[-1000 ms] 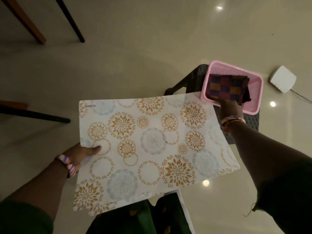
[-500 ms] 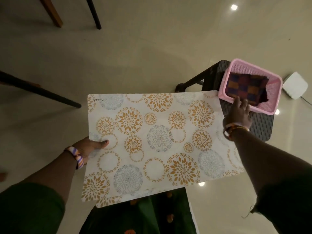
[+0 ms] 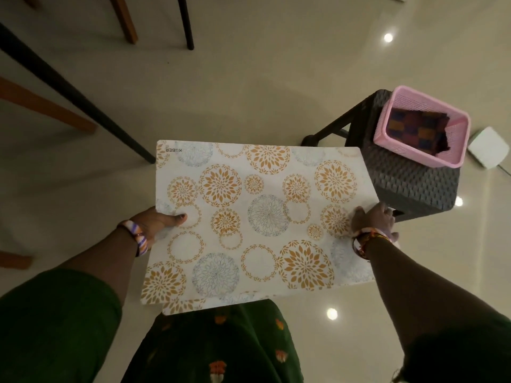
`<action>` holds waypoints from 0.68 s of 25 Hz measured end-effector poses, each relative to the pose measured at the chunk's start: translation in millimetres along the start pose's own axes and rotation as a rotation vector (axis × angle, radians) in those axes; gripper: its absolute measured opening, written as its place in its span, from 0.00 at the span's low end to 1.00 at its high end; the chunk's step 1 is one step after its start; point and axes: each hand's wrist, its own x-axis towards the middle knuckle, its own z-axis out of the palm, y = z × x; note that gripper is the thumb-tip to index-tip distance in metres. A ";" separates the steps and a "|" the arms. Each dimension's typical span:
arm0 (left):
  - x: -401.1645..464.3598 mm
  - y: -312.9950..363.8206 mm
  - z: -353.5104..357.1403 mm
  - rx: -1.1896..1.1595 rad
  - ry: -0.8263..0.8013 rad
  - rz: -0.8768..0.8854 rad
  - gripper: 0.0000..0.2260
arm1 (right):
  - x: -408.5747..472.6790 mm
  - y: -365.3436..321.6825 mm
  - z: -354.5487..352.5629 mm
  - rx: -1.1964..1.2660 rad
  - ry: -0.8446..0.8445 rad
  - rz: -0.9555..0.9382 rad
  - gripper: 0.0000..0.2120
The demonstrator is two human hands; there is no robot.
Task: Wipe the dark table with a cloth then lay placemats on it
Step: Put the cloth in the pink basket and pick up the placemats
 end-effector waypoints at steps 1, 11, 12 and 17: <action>-9.1 -1.5 -2.7 0.024 -0.008 0.004 0.42 | -16.5 0.4 -0.5 -0.004 -0.013 0.013 0.28; -90.9 17.2 -48.0 0.063 0.140 0.281 0.47 | -151.5 -41.5 27.7 0.268 -0.364 -0.022 0.28; -97.1 22.8 -48.3 0.045 0.161 0.309 0.43 | -156.1 -58.4 28.2 0.204 -0.345 -0.161 0.26; -135.0 62.7 -46.4 -0.130 0.237 0.516 0.24 | -219.5 -129.5 -44.2 0.267 -0.138 -0.390 0.28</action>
